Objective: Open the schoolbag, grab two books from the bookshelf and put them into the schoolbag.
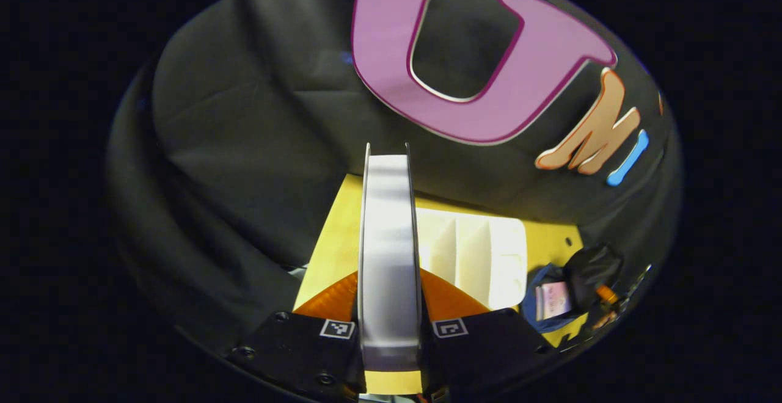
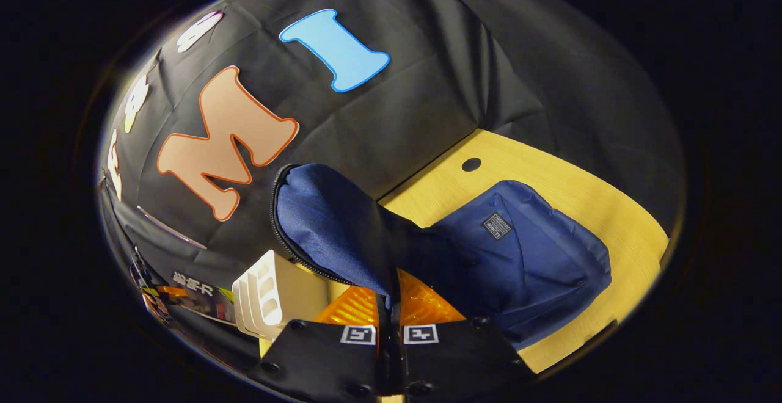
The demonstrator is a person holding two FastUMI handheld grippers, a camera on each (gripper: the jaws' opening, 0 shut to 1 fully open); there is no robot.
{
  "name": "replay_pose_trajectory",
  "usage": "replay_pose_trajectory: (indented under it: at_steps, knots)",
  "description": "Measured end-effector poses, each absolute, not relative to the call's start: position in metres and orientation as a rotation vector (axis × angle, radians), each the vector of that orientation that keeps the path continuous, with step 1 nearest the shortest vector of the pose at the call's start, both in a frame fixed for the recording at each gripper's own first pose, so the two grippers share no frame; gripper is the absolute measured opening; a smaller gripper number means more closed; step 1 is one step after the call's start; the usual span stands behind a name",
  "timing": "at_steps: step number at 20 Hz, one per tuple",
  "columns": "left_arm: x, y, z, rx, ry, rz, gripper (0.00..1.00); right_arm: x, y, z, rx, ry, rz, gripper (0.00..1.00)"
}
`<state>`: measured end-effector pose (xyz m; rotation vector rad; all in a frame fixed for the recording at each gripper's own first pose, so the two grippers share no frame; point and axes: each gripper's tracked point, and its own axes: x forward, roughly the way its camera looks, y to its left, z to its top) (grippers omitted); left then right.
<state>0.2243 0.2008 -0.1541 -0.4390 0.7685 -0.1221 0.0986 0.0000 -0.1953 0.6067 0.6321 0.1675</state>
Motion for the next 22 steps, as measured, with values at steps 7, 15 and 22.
replay_pose_trajectory:
  at_steps: [7,15,22]
  knots:
    - [0.215,0.191,-0.078,-0.759,0.651,-0.224,0.31,0.101,-0.001,-0.196,0.604,0.632,0.166,0.02]
    - [0.206,0.152,-0.046,-1.038,0.605,-0.372,0.31,0.101,-0.001,-0.196,0.597,0.634,0.165,0.02]
    - [0.198,0.098,-0.039,-1.222,0.569,-0.497,0.31,0.101,-0.002,-0.197,0.599,0.635,0.167,0.02]
